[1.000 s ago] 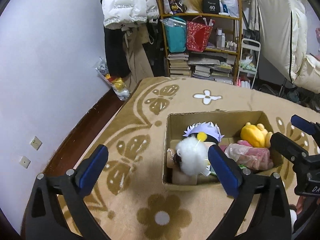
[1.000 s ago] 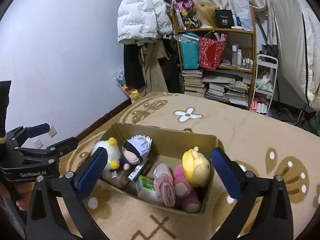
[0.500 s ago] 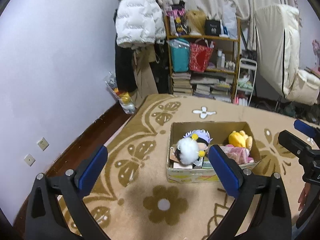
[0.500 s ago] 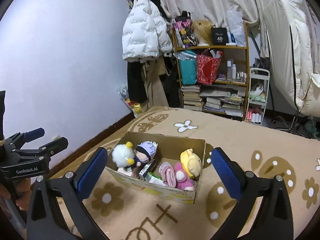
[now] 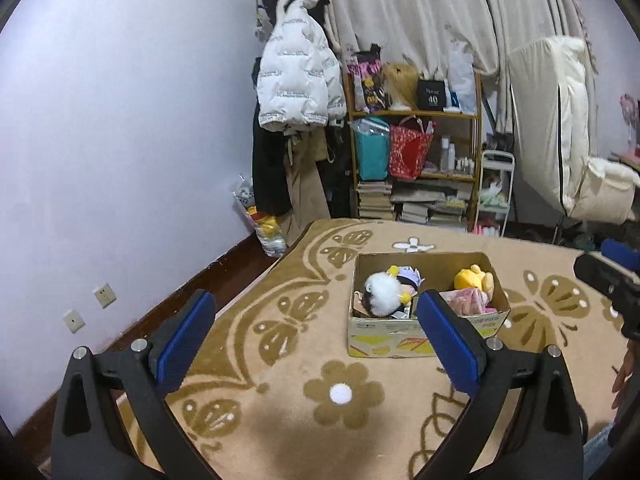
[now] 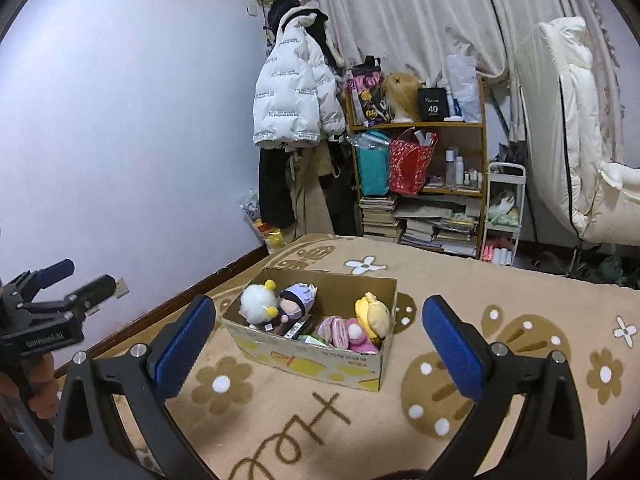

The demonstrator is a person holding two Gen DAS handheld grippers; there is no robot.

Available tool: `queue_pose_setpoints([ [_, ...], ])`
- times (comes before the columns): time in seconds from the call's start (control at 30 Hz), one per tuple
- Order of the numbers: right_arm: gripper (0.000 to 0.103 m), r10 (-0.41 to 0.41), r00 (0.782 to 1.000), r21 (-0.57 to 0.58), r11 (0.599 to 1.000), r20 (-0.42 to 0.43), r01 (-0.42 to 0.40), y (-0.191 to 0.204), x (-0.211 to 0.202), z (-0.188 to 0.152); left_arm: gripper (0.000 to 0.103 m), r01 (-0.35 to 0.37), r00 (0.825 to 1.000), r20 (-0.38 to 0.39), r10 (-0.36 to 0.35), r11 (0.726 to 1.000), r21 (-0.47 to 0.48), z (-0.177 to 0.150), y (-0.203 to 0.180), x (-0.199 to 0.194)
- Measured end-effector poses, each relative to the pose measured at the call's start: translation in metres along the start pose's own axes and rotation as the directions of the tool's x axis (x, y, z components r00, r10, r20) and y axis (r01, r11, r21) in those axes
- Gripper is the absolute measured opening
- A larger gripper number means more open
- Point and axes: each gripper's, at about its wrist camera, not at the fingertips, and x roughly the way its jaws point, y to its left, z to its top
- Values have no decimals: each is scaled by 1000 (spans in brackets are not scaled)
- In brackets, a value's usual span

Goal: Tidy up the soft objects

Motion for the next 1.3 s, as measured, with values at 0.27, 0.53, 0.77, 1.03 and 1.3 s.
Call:
queue_pose_setpoints([
  [0.27,103,-39,995,31,999,92,36,-6,-11,-22,100,-3,999,37,3,1000,-1,-21,4,-11],
  [0.53,103,-56,998,14,998,38,55,-17,8,-52,100,-29,999,46,27,998,51,-35,-7,-11],
  [0.77,103,-52,998,9,999,-24,52,-23,25,-68,100,-17,1000,0,17,999,40,-41,-8,7],
  [1.03,103,-54,997,-3,999,-52,54,-21,31,-75,100,-10,999,-39,12,999,48,-46,-11,20],
  [1.3,103,-53,996,1,999,-72,54,-21,35,-77,100,-16,999,-48,18,999,28,-46,-7,22],
])
